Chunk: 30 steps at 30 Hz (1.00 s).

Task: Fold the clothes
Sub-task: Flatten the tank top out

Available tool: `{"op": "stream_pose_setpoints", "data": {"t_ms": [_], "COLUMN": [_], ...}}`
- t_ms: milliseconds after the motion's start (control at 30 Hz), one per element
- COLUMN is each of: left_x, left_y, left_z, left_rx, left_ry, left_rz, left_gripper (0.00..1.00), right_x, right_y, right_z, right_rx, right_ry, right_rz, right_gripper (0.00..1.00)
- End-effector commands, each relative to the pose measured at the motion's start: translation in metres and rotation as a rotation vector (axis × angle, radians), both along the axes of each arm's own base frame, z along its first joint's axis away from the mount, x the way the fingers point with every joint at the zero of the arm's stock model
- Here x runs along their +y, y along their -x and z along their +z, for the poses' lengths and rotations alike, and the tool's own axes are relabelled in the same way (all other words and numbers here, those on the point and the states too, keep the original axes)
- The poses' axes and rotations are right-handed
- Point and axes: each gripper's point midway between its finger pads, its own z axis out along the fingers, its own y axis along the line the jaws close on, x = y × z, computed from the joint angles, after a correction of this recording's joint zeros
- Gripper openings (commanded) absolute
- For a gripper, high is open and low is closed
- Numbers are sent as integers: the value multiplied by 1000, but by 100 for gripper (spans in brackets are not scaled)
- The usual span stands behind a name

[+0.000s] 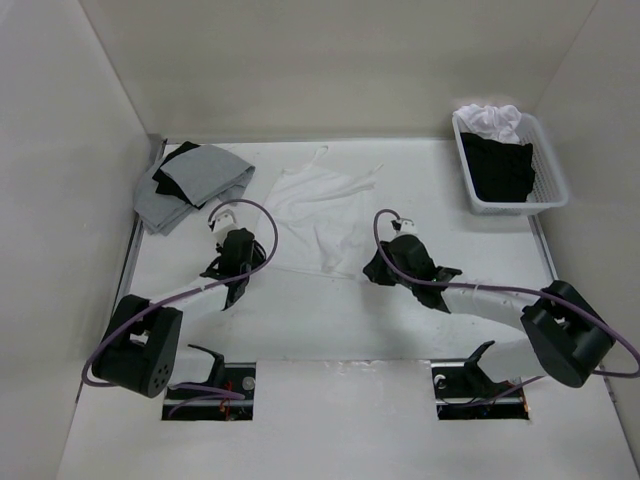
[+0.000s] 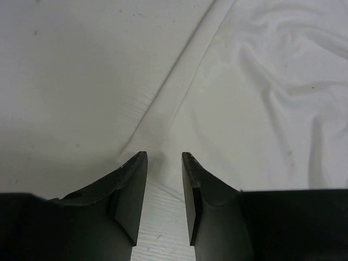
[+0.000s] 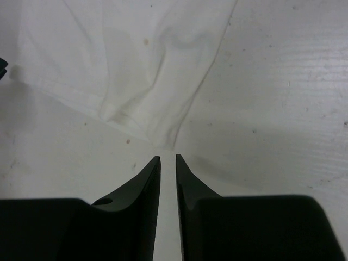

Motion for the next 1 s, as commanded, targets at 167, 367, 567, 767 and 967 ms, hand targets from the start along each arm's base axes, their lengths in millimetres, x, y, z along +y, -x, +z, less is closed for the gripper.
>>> {"op": "stream_pose_setpoints", "data": {"t_ms": [167,367,567,767,967], "left_x": [13,20,25,29,24], "left_y": [-10,-7,-3,-3,-4], "left_z": [8,-4,-21,-25,-32], "left_rx": [-32,22,102,114,119], "left_ry": [-92,-106,-92,-68,-7], "left_rz": [55,82,119,155,136], "left_gripper": [29,29,26,19,11], "right_x": [4,10,11,13,22], "right_y": [1,3,3,0,-6], "right_z": [7,12,14,7,-2], "right_rx": [-52,-62,-65,-43,-10], "right_ry": [-66,-73,-76,-59,-68], "right_rz": [-26,-10,-8,-18,-22], "right_gripper": [27,29,30,41,45]}}
